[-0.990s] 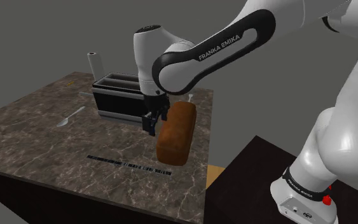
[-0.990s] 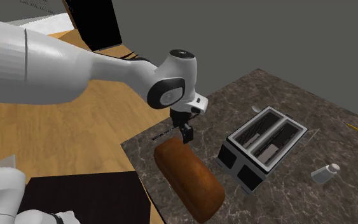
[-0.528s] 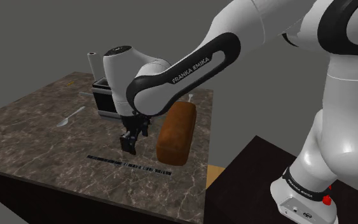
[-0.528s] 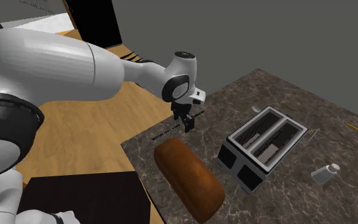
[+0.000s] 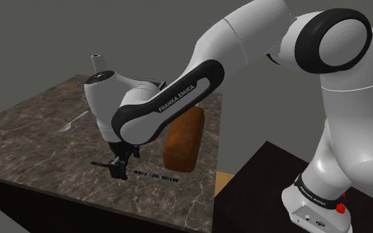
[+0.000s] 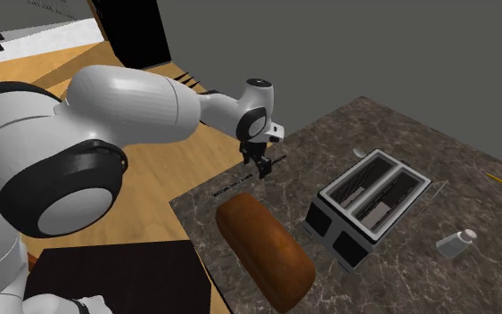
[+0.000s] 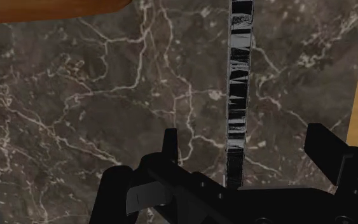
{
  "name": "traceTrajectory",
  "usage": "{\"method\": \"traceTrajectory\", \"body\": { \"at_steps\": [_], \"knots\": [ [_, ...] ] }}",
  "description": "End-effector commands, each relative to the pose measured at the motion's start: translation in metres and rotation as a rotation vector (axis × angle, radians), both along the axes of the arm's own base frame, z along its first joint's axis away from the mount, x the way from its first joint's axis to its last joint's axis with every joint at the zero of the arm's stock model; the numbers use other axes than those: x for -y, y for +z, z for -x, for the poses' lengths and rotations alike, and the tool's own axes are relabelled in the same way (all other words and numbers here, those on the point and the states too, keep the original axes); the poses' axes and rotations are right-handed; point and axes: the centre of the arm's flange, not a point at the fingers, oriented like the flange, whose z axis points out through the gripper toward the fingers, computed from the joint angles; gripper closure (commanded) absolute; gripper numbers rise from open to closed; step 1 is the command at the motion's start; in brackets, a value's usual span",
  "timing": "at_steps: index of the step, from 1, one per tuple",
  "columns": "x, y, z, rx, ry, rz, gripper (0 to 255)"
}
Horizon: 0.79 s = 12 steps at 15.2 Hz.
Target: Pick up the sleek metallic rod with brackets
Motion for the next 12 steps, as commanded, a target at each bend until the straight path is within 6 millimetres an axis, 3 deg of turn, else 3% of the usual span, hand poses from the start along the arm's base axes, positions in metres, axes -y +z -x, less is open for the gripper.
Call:
{"method": "traceTrajectory", "body": {
  "at_steps": [1, 6, 7, 12],
  "knots": [
    [-0.001, -0.011, 0.000, 0.000, 0.001, 0.000, 0],
    [-0.001, -0.030, 0.000, 0.000, 0.001, 0.000, 0],
    [-0.001, -0.030, 0.000, 0.000, 0.001, 0.000, 255],
    [-0.001, -0.030, -0.001, 0.000, 0.001, 0.000, 255]
  ]
}}
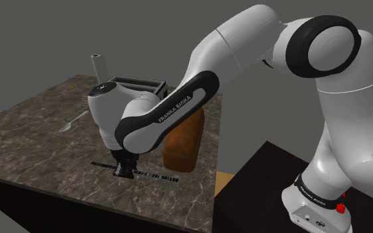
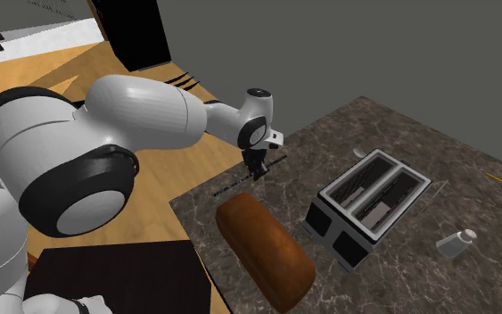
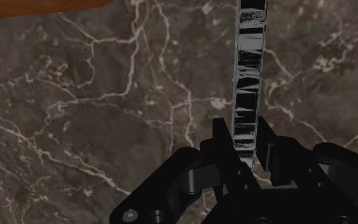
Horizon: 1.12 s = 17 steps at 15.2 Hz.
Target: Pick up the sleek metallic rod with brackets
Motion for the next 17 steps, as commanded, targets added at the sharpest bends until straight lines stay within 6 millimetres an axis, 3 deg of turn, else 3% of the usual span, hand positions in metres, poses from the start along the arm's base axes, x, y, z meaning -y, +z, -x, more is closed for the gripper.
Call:
{"method": "traceTrajectory", "body": {
  "at_steps": [1, 4, 17],
  "knots": [
    [0.000, 0.000, 0.000, 0.000, 0.000, 0.000, 255],
    [0.000, 0.000, 0.001, 0.000, 0.000, 0.000, 255],
    [0.000, 0.069, 0.001, 0.000, 0.000, 0.000, 255]
  ]
}}
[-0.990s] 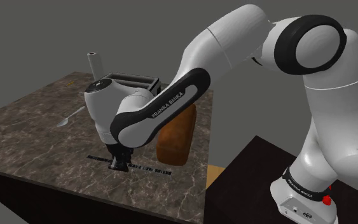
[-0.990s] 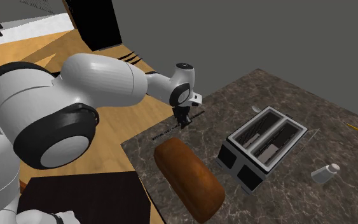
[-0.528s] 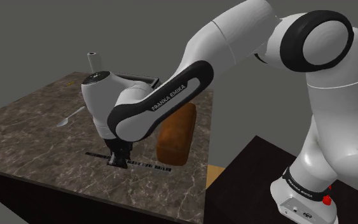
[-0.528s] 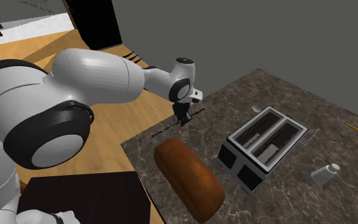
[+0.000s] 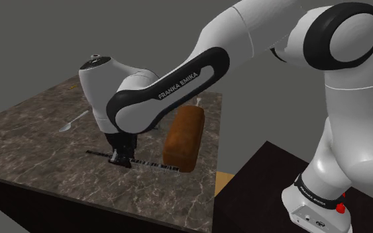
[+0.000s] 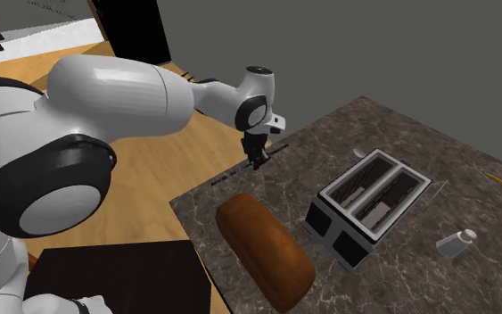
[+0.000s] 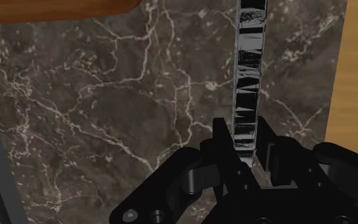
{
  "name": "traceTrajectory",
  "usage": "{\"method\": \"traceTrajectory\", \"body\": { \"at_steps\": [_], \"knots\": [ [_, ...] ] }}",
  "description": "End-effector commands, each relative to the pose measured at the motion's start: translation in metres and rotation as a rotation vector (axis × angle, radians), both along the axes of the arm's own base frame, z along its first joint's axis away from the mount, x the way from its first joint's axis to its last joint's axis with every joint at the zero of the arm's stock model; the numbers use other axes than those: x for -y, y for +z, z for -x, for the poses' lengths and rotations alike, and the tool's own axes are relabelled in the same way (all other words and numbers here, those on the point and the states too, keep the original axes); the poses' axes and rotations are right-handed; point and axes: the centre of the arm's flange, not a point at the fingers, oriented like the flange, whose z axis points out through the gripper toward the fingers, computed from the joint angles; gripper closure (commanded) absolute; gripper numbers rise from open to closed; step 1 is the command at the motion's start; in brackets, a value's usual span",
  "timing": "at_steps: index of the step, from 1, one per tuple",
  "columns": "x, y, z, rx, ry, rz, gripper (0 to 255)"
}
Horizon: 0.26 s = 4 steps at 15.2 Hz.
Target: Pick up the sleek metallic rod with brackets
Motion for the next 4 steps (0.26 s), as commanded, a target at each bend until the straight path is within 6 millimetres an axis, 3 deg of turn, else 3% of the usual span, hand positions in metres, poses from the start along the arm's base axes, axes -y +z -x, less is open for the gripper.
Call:
{"method": "traceTrajectory", "body": {
  "at_steps": [1, 4],
  "knots": [
    [-0.0002, 0.0109, 0.0000, 0.000, 0.000, 0.000, 255],
    [-0.0002, 0.0170, 0.0000, 0.000, 0.000, 0.000, 255]
  ]
}}
